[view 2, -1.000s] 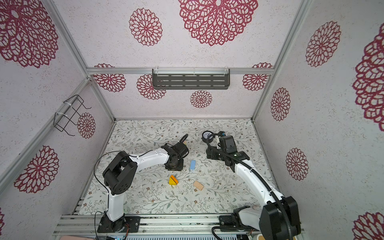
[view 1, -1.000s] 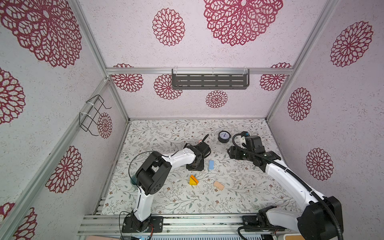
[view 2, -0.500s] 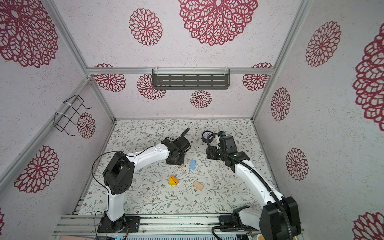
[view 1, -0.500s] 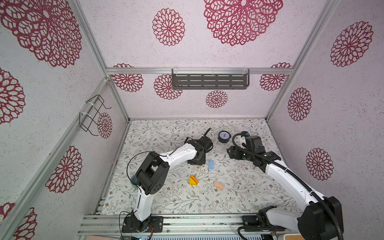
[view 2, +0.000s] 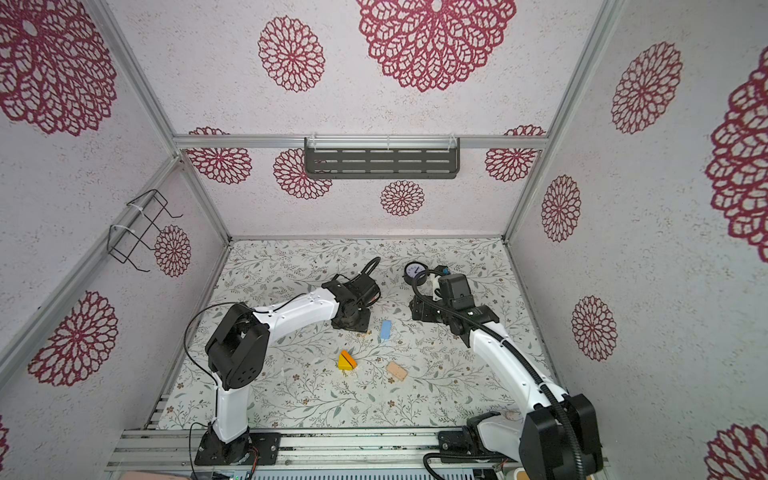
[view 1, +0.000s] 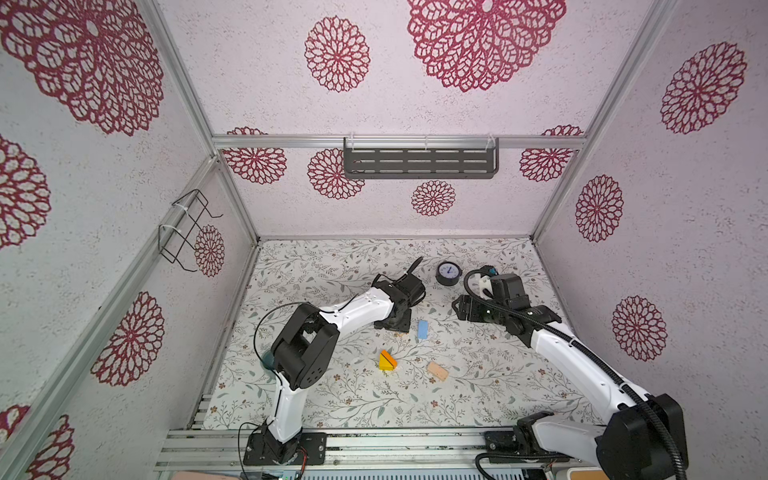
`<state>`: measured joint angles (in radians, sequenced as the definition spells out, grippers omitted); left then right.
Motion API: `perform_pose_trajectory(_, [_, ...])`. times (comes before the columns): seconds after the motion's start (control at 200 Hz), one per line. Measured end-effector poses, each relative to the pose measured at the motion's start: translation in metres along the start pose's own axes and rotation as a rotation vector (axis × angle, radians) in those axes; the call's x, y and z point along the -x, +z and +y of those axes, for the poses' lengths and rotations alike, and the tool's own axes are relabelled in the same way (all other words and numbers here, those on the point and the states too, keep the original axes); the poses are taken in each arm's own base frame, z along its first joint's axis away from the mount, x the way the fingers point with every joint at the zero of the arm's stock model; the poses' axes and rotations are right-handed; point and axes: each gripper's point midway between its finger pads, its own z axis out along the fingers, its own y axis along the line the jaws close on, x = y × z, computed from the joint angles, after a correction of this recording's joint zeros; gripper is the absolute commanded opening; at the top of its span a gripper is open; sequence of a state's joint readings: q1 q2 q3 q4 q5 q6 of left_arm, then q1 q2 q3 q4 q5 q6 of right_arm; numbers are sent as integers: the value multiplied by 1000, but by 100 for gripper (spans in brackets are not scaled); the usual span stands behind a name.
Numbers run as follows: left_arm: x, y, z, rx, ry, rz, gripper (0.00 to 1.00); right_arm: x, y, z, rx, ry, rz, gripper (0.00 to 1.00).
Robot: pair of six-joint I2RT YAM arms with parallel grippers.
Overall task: Build the wood block tower
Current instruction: 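Withdraw the left gripper while the right gripper moves down to the F cube, then close the right gripper on the F letter cube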
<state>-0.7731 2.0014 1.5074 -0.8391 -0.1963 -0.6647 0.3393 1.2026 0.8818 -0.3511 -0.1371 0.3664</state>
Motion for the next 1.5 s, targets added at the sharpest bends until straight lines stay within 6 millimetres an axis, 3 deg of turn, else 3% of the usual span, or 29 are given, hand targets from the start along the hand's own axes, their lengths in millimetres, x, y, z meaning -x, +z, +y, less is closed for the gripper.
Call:
perform_pose_trajectory(0.12, [-5,-13,14,9,-12,-30,100,-9,5,0,-3,-1,27,72])
perform_pose_trajectory(0.215, [-5,-36,30,9,-43,-88,97,-17,11,8,2,-29,55,69])
perform_pose_trajectory(0.335, [1,-67,55,9,-118,-179,97,-37,23,34,39,-126,125,69])
perform_pose_trajectory(0.53, [-8,-89,98,29,-239,-251,97,-64,54,69,99,-238,253,68])
perform_pose_trajectory(0.806, [-29,-80,135,53,-335,-244,97,-75,93,105,117,-347,341,67])
perform_pose_trajectory(1.011, [-46,-67,140,58,-337,-209,97,-94,122,120,112,-412,420,66])
perform_pose_trajectory(1.196, [-52,-68,143,39,-345,-213,97,-102,132,134,110,-457,450,63])
perform_pose_trajectory(1.501, [-54,-67,143,16,-358,-219,97,-112,142,126,46,-489,485,60])
